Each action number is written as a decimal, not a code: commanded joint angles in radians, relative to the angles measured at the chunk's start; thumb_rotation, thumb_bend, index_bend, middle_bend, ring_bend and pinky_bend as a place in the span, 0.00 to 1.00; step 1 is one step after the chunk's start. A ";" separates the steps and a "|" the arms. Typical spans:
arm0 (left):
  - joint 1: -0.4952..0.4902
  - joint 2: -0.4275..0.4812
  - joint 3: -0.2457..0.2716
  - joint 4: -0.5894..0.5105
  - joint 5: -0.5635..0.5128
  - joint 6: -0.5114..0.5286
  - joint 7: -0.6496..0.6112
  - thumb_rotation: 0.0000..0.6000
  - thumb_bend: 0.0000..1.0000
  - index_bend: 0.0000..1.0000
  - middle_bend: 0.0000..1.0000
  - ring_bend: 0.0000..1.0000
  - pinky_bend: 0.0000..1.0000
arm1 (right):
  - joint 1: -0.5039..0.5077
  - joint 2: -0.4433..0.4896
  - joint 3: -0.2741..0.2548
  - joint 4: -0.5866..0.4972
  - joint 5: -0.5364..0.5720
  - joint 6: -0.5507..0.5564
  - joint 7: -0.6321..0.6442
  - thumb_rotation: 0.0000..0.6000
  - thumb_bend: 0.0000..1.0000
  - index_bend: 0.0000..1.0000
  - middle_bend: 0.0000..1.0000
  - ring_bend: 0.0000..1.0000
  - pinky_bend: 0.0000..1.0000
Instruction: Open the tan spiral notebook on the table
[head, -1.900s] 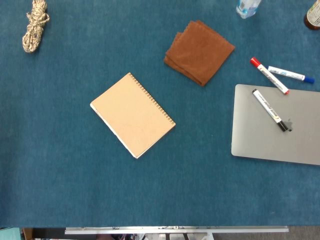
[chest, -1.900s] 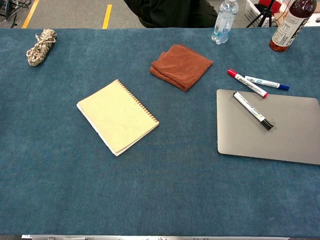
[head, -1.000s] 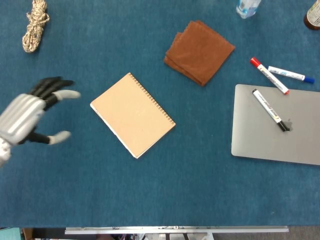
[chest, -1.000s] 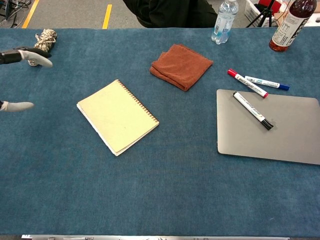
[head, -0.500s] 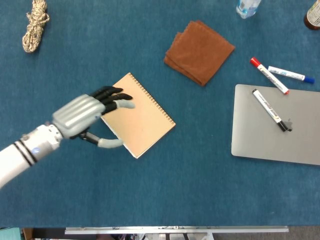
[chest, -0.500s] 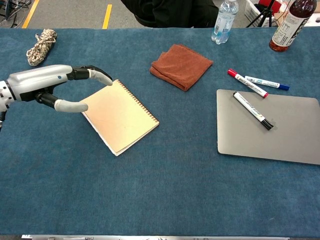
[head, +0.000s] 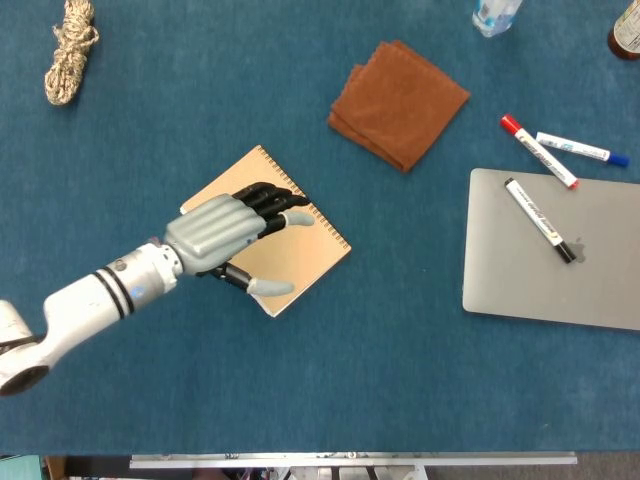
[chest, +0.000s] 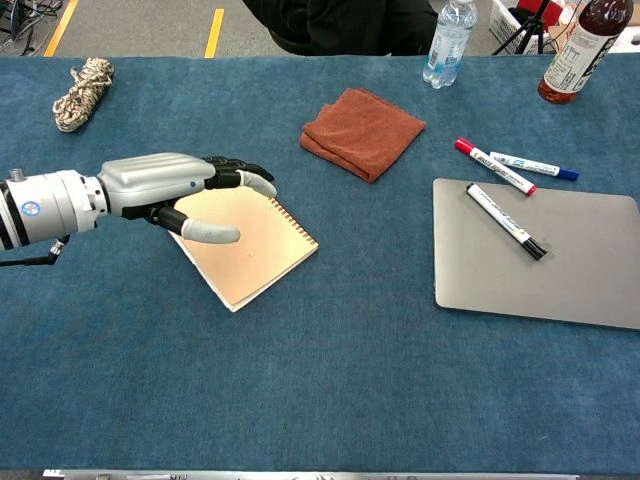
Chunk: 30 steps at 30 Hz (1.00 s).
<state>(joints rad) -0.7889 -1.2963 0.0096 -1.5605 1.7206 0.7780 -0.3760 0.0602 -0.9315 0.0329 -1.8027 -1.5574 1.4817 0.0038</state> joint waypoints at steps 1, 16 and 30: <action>-0.025 -0.035 -0.007 0.018 -0.036 -0.038 0.051 0.00 0.10 0.11 0.04 0.00 0.00 | 0.001 -0.001 0.000 0.001 0.002 -0.003 -0.001 1.00 0.13 0.33 0.37 0.21 0.27; -0.096 -0.181 -0.050 0.075 -0.205 -0.146 0.276 0.00 0.10 0.11 0.04 0.00 0.00 | -0.003 -0.004 0.003 0.009 0.024 -0.006 -0.001 1.00 0.13 0.33 0.37 0.21 0.27; -0.118 -0.276 -0.061 0.132 -0.350 -0.168 0.447 0.00 0.10 0.16 0.10 0.00 0.00 | -0.016 -0.005 0.002 0.034 0.029 0.008 0.028 1.00 0.13 0.33 0.37 0.21 0.27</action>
<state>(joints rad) -0.9060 -1.5652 -0.0506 -1.4340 1.3785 0.6085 0.0636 0.0447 -0.9360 0.0351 -1.7692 -1.5280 1.4894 0.0320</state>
